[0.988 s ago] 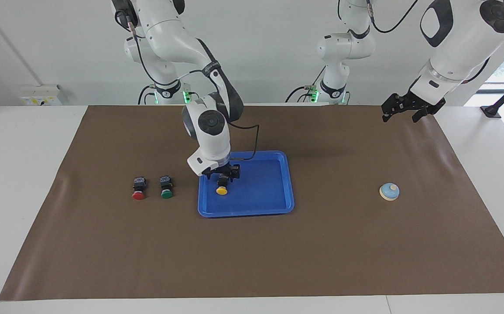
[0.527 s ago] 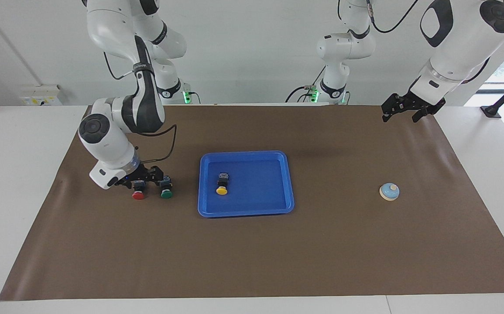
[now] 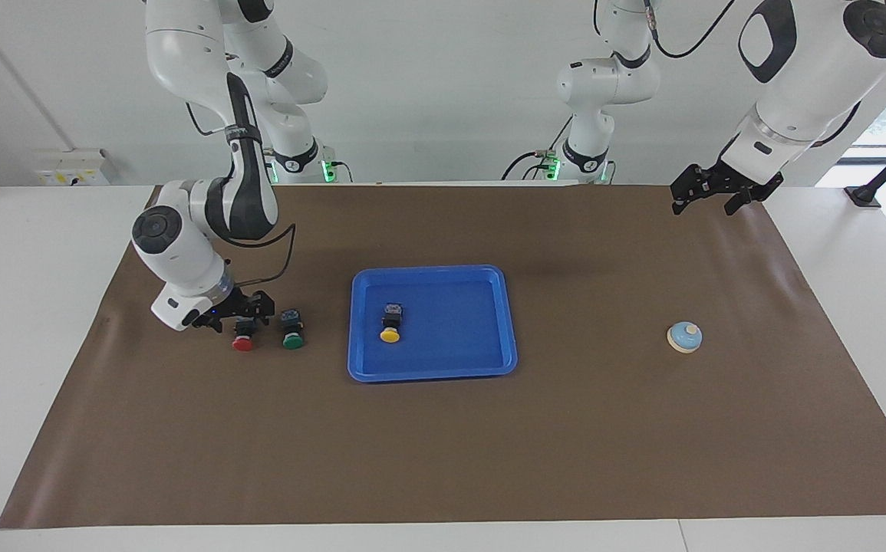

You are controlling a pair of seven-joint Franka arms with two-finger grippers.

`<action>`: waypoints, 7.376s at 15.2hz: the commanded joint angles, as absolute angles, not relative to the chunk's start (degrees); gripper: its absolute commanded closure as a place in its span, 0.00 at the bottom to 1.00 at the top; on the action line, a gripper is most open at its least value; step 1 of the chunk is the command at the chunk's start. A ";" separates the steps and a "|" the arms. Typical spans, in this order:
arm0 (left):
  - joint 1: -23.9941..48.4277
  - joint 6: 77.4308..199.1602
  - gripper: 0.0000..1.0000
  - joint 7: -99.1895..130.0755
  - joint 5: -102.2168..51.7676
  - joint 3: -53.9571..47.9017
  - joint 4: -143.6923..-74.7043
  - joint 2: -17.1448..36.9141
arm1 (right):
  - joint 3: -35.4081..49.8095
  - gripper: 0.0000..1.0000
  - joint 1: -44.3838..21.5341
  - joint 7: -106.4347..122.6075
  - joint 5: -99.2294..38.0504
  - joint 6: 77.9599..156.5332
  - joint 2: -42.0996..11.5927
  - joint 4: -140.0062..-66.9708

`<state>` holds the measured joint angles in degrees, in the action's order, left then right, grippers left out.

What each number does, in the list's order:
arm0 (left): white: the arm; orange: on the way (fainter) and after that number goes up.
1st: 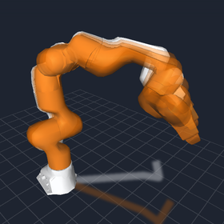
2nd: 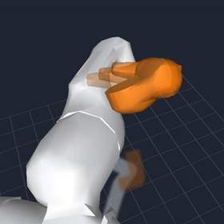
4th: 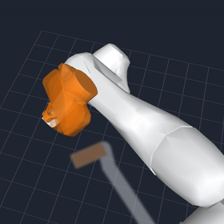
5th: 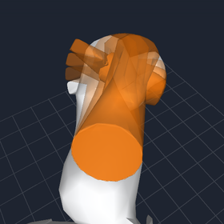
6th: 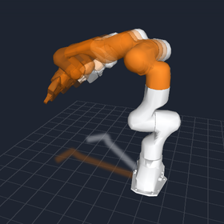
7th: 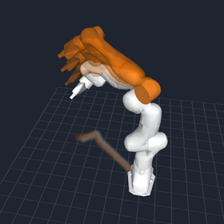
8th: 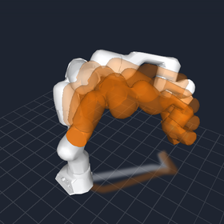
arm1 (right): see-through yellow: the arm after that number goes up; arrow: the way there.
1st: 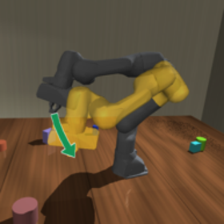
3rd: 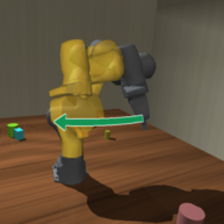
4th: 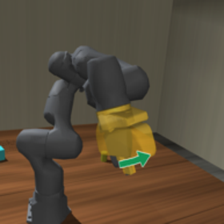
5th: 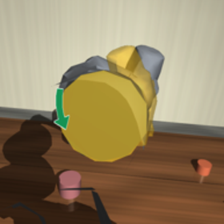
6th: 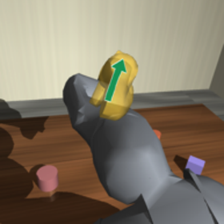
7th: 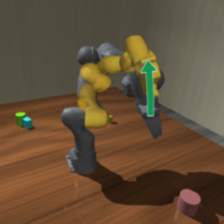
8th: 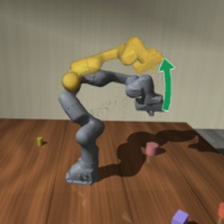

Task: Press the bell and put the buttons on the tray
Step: 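Move the right gripper back and grasp the red-capped button, then carry the red button into the tray and release it, then grasp the green-capped button with the right gripper, then carry the green button into the tray and release it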

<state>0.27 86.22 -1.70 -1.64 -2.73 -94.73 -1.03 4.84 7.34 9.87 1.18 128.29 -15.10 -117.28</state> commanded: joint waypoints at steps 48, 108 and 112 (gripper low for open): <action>0.00 86.57 0.00 -1.14 -1.23 -2.81 -95.36 -2.11 | 5.80 0.00 -3.44 2.78 1.14 116.26 -17.15 -105.44; 0.00 86.57 0.00 -1.14 -1.23 -2.81 -95.36 -2.11 | 6.33 0.00 -27.78 -41.92 -4.92 123.16 -28.21 -95.20; 0.00 86.57 0.00 -1.14 -1.23 -2.81 -95.36 -2.11 | 5.80 0.00 -25.85 -38.25 -3.25 113.30 -28.22 -88.51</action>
<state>0.27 86.22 -1.67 -1.64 -2.73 -94.73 -1.03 5.81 -27.45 -40.80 -3.80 116.49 -28.56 -90.77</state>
